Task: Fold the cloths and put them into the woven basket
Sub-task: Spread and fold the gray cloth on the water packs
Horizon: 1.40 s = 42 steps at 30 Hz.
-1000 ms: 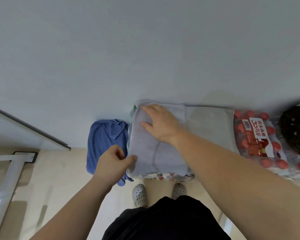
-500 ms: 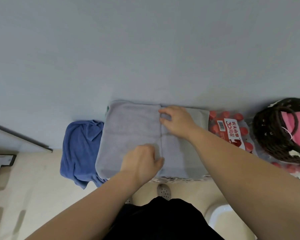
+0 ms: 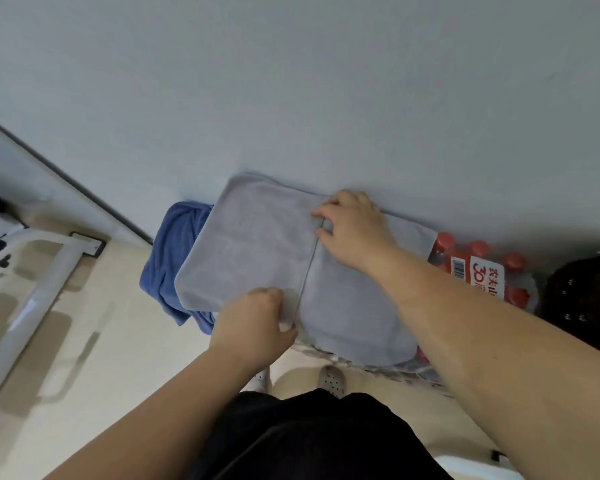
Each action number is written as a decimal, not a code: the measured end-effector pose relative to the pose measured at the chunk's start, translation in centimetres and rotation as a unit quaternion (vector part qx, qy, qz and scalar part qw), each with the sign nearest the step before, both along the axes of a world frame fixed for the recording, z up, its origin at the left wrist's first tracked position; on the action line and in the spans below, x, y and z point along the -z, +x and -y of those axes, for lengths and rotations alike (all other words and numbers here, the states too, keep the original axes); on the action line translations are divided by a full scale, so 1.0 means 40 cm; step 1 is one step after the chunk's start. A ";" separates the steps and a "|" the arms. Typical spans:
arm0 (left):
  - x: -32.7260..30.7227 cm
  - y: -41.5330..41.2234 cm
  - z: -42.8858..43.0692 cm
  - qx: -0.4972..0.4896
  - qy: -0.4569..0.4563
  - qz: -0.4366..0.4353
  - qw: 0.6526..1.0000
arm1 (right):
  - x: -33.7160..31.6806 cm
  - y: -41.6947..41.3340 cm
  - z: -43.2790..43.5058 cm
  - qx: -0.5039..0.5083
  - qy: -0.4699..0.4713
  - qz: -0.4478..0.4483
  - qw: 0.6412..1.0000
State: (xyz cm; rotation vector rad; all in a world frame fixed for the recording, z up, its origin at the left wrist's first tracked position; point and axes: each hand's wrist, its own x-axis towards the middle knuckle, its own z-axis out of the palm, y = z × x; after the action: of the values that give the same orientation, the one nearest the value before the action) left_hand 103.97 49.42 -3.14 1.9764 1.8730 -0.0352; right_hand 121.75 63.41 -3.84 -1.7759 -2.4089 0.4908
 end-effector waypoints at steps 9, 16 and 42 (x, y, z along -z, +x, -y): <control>0.016 0.055 0.024 -0.034 0.033 -0.048 0.998 | 0.028 0.041 0.012 -0.100 0.009 0.020 0.995; 0.006 0.061 0.024 -0.063 0.068 -0.043 0.995 | 0.025 0.033 0.024 -0.086 0.017 0.018 0.996; -0.049 0.015 0.010 -0.041 0.074 0.046 0.995 | -0.038 -0.030 -0.003 0.125 -0.197 -0.305 0.923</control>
State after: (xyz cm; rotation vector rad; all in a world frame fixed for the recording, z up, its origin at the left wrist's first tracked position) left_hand 104.56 49.04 -1.18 1.9577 1.9430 0.2213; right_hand 120.55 63.55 -2.33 -1.6808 -1.7100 1.3350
